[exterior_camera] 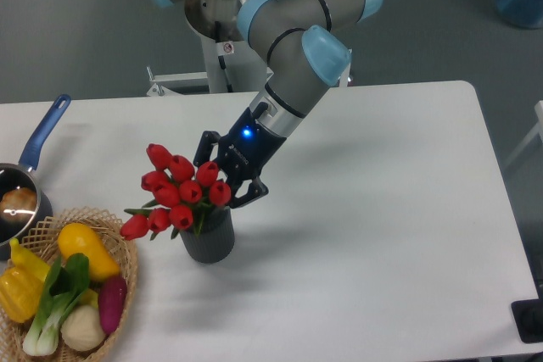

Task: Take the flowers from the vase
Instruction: 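Close the gripper around the tulip stems just above the vase rim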

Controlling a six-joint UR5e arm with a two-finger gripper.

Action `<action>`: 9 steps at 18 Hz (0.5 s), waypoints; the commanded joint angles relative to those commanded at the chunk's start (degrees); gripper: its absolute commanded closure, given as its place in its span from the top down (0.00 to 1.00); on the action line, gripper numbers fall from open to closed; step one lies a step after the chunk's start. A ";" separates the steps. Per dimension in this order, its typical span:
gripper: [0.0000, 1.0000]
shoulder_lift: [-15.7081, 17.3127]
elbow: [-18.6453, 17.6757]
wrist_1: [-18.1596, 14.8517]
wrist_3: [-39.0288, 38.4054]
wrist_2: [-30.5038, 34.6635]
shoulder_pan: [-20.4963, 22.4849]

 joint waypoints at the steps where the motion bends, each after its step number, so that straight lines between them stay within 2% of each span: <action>1: 0.00 0.17 0.00 -0.09 0.00 0.00 0.00; 7: 0.00 1.49 0.09 -0.26 -0.78 -0.35 0.61; 9: 0.00 2.20 0.17 -0.26 -2.45 -2.62 0.88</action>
